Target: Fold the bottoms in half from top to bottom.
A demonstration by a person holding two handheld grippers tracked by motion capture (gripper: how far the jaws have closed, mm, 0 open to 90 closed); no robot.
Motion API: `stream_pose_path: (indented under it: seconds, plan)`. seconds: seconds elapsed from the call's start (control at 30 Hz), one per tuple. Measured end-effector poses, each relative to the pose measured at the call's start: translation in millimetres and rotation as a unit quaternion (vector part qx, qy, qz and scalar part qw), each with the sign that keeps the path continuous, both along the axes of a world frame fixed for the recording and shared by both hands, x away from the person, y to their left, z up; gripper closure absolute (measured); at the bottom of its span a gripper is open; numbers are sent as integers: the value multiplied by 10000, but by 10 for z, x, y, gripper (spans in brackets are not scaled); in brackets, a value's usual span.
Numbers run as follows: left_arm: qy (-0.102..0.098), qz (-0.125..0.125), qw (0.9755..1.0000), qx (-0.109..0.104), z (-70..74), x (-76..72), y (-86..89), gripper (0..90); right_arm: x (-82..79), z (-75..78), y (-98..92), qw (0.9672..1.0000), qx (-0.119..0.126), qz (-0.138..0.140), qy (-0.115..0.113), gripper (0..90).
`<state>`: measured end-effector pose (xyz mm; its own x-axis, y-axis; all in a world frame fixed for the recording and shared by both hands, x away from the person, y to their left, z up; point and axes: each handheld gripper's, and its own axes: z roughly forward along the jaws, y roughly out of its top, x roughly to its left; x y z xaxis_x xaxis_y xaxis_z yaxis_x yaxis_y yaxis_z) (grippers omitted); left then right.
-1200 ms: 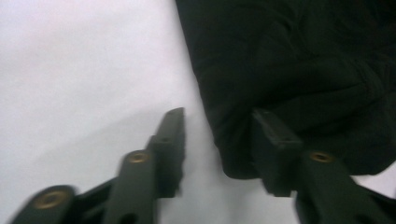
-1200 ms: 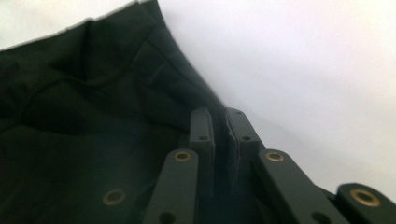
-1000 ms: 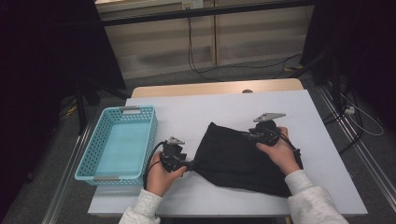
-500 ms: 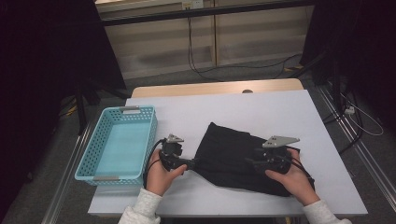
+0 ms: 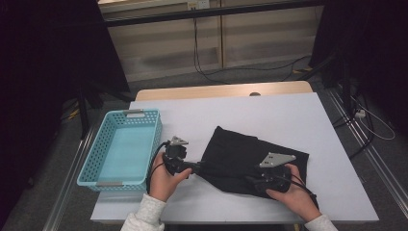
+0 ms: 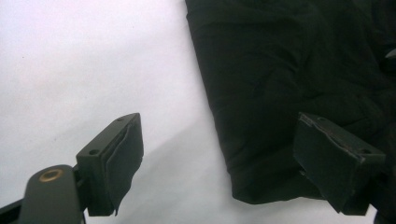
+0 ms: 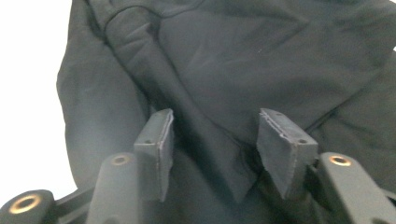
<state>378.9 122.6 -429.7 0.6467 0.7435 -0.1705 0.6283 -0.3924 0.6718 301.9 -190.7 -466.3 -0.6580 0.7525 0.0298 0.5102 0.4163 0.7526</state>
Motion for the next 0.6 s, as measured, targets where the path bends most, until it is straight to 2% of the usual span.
stream_pose_path:
  seconds: [0.03,0.07,0.13,0.27,0.33,0.6]
  plan:
    - [14,-9,10000,-7,2,-2,-4,166,0,0,0,10000,0,0,0,508]
    - [21,-22,10000,-11,1,-2,-7,166,1,1,-2,10000,-49,-3,-37,549]
    - [-3,-2,10000,-12,-12,-1,-25,166,3,-1,-8,9998,-162,-15,-142,674]
    - [41,-31,10000,18,-14,4,-23,166,38,15,-61,9999,-38,-14,-142,844]
    - [7,5,10000,12,-11,3,-22,166,19,61,-87,9998,6,20,-186,880]
    - [33,-47,10000,2,-9,-6,-41,163,-28,132,-182,9997,138,23,-206,884]
